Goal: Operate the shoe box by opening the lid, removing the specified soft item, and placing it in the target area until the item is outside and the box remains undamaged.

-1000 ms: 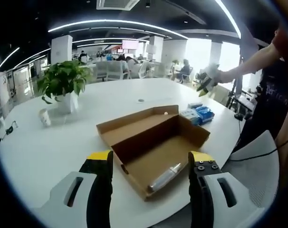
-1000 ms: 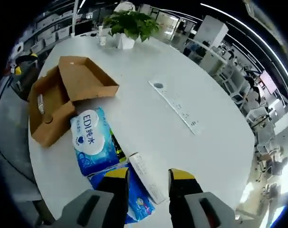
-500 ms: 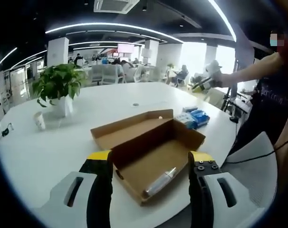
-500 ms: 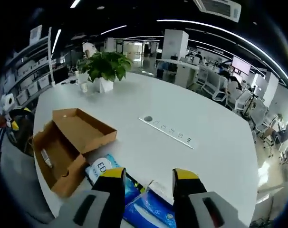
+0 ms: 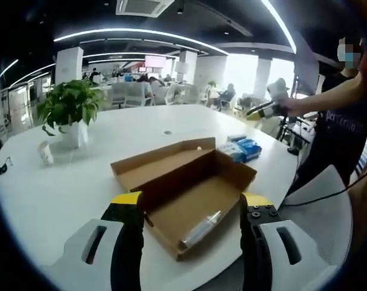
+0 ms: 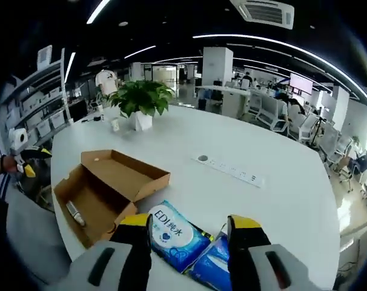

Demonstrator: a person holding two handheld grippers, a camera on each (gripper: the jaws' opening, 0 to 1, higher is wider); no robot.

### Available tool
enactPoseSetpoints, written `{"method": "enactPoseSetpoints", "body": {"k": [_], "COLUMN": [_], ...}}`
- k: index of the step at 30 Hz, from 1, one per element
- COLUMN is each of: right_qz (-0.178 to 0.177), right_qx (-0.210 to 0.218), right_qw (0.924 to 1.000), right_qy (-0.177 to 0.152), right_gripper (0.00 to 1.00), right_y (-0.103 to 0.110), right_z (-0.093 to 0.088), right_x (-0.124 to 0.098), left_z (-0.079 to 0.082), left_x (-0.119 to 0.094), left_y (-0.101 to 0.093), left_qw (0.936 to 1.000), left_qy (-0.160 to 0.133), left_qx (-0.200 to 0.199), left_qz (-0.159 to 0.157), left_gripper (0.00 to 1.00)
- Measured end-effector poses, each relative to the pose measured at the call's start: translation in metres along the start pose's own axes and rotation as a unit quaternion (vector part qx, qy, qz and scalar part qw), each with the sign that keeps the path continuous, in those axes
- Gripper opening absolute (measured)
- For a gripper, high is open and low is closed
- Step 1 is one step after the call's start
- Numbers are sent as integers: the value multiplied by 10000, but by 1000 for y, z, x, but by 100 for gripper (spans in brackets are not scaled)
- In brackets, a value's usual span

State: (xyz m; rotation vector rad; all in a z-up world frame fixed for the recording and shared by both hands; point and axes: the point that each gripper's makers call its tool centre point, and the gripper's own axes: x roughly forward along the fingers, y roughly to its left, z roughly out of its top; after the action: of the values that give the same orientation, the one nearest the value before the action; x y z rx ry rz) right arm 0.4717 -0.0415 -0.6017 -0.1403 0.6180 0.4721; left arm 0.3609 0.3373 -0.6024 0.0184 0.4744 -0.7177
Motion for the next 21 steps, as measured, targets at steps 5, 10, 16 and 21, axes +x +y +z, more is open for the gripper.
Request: {"method": "enactPoseSetpoints", "body": {"k": [5, 10, 16, 21], "right_qz": [108, 201, 308, 363], "right_qx": [136, 349, 495, 456], "right_qw": [9998, 9991, 9981, 9981], "right_qy": [-79, -143, -212, -181], "right_gripper": [49, 50, 52, 54], "right_y": [24, 44, 64, 80], "right_z": [-13, -28, -40, -49], "right_x": [-4, -11, -20, -23], "left_z": [-4, -8, -9, -13], "left_x": [0, 0, 8, 19], "left_y": [3, 5, 13, 14], "left_qw": [10000, 9997, 9995, 9987], "left_qy": [71, 172, 252, 353], "left_qx": [34, 98, 136, 214], "left_qz": [-52, -107, -166, -296], "left_gripper": [63, 63, 63, 63]}}
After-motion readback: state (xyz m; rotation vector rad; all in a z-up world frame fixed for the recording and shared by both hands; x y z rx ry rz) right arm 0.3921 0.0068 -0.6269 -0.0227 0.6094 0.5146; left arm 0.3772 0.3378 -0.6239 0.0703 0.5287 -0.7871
